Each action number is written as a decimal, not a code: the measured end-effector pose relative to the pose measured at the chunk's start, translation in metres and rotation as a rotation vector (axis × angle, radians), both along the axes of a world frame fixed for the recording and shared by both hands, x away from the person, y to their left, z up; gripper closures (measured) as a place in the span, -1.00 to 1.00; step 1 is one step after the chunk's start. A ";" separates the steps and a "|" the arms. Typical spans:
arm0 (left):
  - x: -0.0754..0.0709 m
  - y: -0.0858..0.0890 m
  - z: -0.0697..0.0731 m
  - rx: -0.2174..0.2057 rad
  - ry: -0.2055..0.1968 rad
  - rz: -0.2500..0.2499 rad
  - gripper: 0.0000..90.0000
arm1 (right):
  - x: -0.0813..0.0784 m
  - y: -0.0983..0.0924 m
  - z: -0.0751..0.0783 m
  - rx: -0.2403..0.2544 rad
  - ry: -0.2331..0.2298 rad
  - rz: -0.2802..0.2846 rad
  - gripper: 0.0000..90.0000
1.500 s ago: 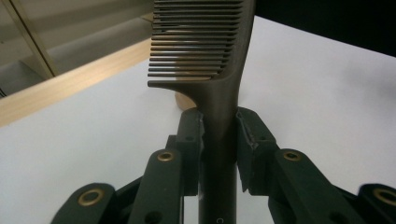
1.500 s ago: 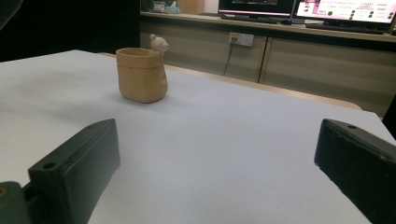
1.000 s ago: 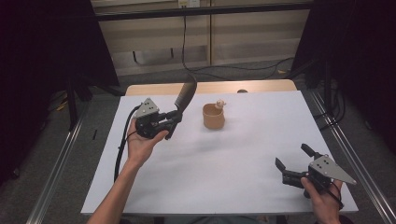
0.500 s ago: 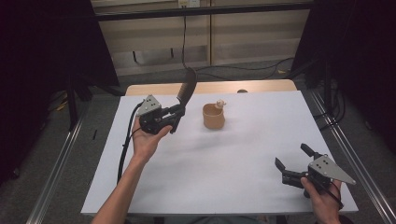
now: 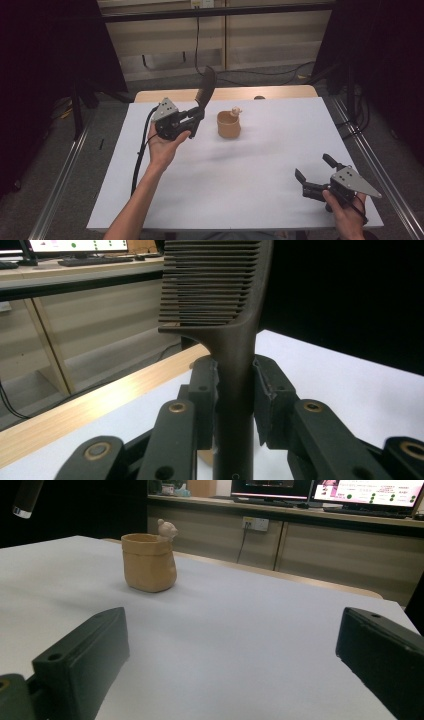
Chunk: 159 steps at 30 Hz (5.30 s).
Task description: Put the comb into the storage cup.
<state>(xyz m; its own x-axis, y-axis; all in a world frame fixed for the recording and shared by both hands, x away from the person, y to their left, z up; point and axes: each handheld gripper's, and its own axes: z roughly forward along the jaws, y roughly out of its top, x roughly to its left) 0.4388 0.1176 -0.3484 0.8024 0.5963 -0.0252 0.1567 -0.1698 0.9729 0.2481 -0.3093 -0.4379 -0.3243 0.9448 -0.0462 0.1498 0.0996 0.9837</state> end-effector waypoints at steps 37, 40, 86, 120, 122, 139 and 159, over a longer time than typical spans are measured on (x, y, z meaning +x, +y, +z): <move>0.037 -0.040 0.000 -0.083 -0.062 0.004 0.62 | 0.000 0.000 -0.001 0.015 0.015 0.009 -1.00; 0.042 -0.044 0.002 -0.086 -0.068 0.004 0.62 | 0.000 0.000 0.000 0.017 0.012 0.011 -1.00; 0.070 -0.090 -0.022 -0.092 -0.054 -0.006 0.62 | 0.000 0.000 -0.001 0.021 0.018 0.014 -1.00; 0.075 -0.097 -0.053 -0.055 -0.005 -0.014 0.62 | -0.001 0.000 0.000 0.017 0.018 0.017 -1.00; 0.075 -0.097 -0.052 -0.043 -0.008 -0.012 0.62 | 0.000 0.000 -0.001 0.016 0.018 0.016 -1.00; 0.075 -0.097 -0.067 -0.019 0.014 0.001 0.62 | 0.000 0.000 -0.001 0.013 0.018 0.018 -1.00; 0.073 -0.089 -0.073 0.014 0.034 -0.007 0.62 | 0.000 0.000 -0.001 0.015 0.020 0.022 -1.00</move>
